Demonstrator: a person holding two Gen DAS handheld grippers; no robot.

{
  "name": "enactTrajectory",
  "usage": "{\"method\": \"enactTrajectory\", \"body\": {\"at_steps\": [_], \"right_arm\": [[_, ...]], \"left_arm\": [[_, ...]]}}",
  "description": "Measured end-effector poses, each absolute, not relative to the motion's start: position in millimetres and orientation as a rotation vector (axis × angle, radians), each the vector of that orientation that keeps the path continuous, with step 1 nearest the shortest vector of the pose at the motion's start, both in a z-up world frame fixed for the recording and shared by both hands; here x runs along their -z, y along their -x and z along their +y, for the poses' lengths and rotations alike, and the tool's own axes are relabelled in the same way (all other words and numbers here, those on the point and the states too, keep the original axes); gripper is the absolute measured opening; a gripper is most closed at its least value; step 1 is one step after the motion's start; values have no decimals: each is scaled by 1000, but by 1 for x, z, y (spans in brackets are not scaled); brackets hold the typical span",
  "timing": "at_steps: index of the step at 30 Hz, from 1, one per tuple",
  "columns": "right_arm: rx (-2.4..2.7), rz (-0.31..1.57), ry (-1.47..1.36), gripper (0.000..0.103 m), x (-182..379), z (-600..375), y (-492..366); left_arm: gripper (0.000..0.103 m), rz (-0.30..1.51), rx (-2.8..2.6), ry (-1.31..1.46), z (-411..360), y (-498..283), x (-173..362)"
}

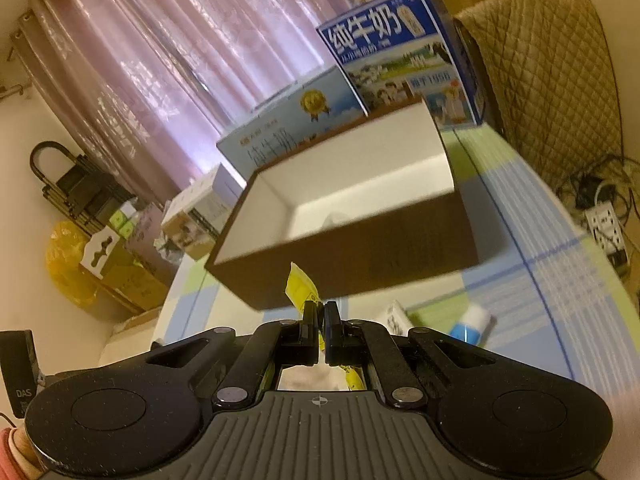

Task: Organize objects
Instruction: 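Carry the packet and scrunchie into the brown box and open both tools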

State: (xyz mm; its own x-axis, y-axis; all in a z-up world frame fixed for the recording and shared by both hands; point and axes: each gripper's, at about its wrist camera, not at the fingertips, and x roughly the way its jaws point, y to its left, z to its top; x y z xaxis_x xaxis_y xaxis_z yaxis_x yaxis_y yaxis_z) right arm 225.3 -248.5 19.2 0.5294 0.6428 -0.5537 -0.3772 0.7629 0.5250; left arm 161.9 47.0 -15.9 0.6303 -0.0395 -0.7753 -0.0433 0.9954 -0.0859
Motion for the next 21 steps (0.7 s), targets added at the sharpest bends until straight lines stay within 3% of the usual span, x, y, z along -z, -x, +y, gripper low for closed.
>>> {"method": "enactTrajectory", "body": {"at_steps": [21], "right_arm": [[-621, 648, -345, 0, -59, -220, -345]], "left_arm": [[25, 740, 46, -14, 28, -306, -28]]}}
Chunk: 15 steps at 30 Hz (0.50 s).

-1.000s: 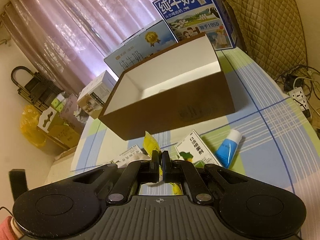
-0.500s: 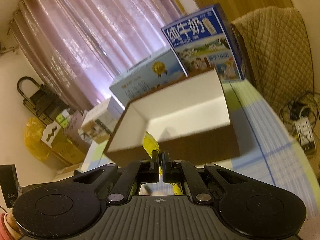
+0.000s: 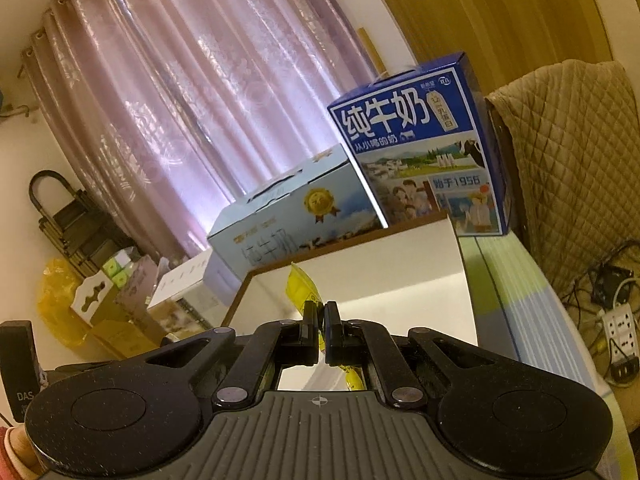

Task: Organize objects
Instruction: 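Carry the packet and scrunchie into the brown box and open both tools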

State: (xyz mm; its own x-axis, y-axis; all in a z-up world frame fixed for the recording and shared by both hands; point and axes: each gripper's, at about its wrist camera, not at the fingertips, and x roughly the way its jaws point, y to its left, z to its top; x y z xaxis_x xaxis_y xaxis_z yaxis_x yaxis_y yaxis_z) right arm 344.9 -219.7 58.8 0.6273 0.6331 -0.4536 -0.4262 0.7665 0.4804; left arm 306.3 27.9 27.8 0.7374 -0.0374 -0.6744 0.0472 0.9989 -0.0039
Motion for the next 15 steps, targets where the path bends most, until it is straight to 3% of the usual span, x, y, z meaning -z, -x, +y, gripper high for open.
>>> {"method": "enactTrajectory", "body": {"at_steps": [15], "right_arm": [[-535, 719, -322, 0, -21, -211, -397]], "left_arm": [[25, 842, 40, -50, 24, -371, 6]]}}
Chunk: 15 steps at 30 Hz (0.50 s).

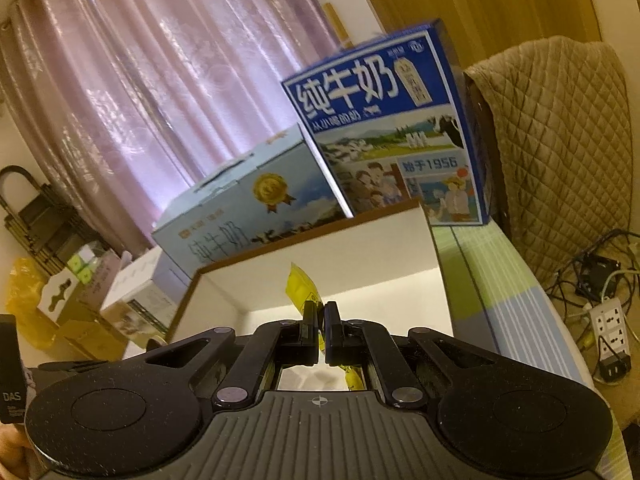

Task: Organize objects
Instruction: 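Carry the packet and scrunchie into the brown box and open both tools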

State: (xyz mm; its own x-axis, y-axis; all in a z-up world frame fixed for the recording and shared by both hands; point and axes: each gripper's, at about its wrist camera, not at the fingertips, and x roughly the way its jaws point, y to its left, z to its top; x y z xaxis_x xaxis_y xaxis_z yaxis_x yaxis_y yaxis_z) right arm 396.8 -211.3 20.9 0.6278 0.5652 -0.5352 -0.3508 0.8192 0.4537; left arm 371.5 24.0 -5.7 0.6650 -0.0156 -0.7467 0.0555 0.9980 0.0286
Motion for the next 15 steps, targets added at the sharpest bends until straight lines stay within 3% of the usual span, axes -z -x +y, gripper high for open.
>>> {"method": "enactTrajectory", "body": {"at_steps": [7, 11, 15], "right_arm": [[-502, 754, -316, 0, -3, -212, -404], [-487, 762, -315, 0, 1, -214, -407], [-479, 766, -310, 0, 3, -216, -407]], "left_arm": [[26, 886, 39, -57, 22, -386, 18], [32, 901, 36, -65, 20, -391, 25], [49, 902, 36, -64, 19, -393, 27]]}}
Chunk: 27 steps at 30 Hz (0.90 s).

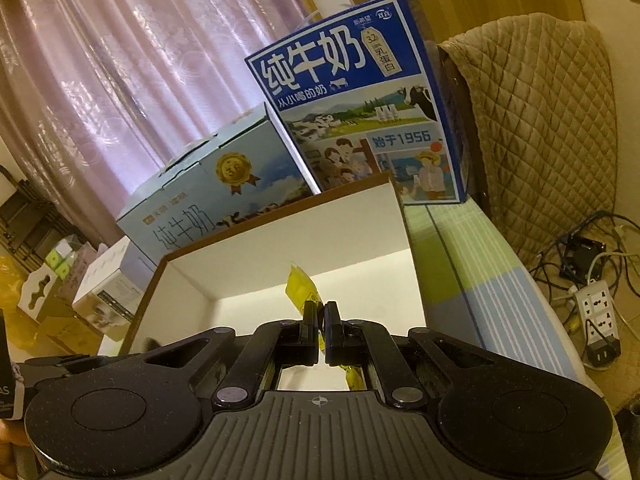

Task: Organize objects
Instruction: 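Carry the packet and scrunchie into the brown box and open both tools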

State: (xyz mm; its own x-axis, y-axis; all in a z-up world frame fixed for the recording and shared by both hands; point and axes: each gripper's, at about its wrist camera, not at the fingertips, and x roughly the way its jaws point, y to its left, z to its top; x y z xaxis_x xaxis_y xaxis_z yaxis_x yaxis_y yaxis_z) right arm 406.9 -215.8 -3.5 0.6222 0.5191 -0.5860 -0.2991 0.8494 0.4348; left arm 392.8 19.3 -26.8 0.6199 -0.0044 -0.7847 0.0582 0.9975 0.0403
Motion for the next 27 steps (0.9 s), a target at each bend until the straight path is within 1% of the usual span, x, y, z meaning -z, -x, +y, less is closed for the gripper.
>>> {"method": "enactTrajectory", "body": {"at_steps": [1, 3, 8, 13, 15, 19, 21, 22, 26, 27], "right_arm": [[-478, 767, -309, 0, 4, -216, -407], [-473, 768, -310, 0, 4, -216, -408], [-467, 773, -307, 0, 5, -217, -409], [-463, 779, -298, 0, 7, -215, -410], [-460, 783, -296, 0, 7, -215, -411], [-446, 778, -317, 0, 6, -218, -412], [-438, 768, -312, 0, 4, -219, -411], [-437, 765, -308, 0, 3, -219, -411], [-441, 757, -309, 3, -1, -221, -410], [-441, 756, -309, 5, -2, -221, -409]], "left_arm": [[49, 899, 38, -69, 19, -393, 27], [54, 899, 40, -73, 18, -393, 27], [59, 890, 39, -71, 19, -391, 24], [60, 889, 39, -67, 21, -389, 23], [65, 890, 37, -67, 21, -389, 23], [67, 892, 37, -66, 22, -386, 21], [71, 891, 37, -66, 22, -386, 20], [71, 889, 36, -66, 22, -385, 19], [74, 885, 36, -64, 22, -382, 16], [75, 885, 35, -64, 22, -382, 15]]}}
